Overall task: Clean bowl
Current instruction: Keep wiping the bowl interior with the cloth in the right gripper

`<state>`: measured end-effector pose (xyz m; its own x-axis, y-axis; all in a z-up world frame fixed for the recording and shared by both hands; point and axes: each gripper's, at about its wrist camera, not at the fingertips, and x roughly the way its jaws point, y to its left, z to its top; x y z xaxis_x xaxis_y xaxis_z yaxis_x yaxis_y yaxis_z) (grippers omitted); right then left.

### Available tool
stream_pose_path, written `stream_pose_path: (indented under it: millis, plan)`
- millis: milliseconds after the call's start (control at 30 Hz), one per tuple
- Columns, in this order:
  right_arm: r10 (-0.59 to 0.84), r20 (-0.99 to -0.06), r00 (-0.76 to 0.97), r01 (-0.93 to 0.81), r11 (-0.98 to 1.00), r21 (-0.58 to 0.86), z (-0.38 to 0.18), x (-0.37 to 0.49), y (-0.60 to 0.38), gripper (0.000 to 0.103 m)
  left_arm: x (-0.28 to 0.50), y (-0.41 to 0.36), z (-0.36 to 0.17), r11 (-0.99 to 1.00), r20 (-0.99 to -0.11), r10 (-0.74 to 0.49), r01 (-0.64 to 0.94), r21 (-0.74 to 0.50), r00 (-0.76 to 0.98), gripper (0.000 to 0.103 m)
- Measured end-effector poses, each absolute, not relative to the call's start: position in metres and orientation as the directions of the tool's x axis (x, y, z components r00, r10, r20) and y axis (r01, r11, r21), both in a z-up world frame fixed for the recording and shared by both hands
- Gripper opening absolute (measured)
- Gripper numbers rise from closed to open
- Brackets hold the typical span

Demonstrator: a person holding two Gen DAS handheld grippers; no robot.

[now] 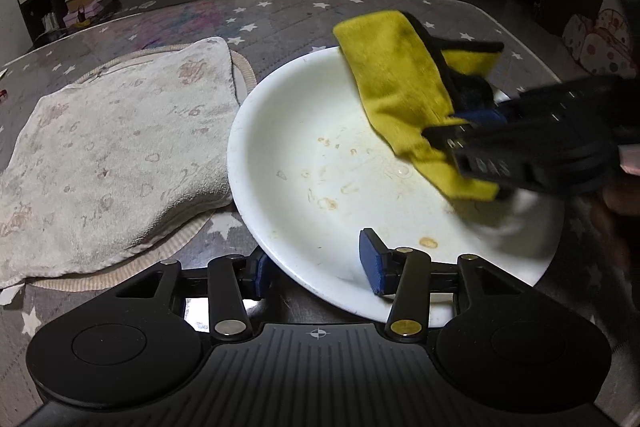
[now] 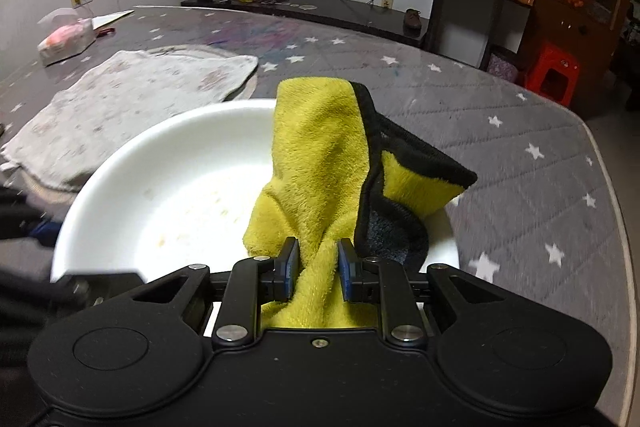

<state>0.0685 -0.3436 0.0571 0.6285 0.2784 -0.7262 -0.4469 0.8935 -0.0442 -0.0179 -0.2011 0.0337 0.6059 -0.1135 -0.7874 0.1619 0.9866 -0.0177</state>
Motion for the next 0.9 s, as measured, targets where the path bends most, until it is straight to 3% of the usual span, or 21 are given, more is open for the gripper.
stream_pose_path:
  millis: [333, 900]
  plan:
    - [0.259, -0.719, 0.645, -0.444, 0.893, -0.076, 0.055, 0.088, -0.337, 0.021, -0.02, -0.201, 0.034, 0.986, -0.784, -0.121, 0.166, -0.024, 0.609, 0.048]
    - [0.207, -0.715, 0.668, -0.358, 0.932, -0.064, 0.054, 0.043, -0.354, 0.021, -0.019, -0.198, 0.033, 0.983, -0.779, -0.139, 0.183, -0.032, 0.611, 0.049]
